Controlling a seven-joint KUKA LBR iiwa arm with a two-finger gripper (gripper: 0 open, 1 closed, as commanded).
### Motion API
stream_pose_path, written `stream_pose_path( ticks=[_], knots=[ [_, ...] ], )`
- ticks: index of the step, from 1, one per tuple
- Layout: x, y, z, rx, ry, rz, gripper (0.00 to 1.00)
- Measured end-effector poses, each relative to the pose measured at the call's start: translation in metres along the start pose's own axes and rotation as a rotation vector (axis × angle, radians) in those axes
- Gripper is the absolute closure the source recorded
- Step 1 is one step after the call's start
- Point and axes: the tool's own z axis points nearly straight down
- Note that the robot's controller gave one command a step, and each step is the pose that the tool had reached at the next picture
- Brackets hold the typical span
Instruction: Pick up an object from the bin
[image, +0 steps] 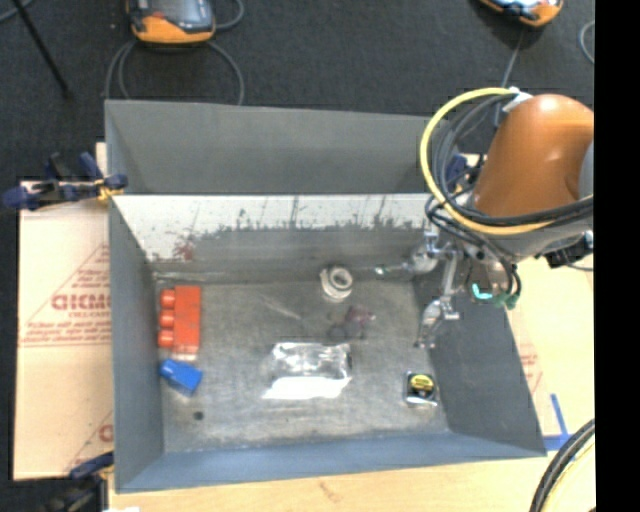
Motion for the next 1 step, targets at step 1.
stream_pose_path(
  ticks=[1],
  knots=[
    [-0.0294, 0.0544, 0.0976, -0.003, -0.001, 0.012, 0.0]
  ],
)
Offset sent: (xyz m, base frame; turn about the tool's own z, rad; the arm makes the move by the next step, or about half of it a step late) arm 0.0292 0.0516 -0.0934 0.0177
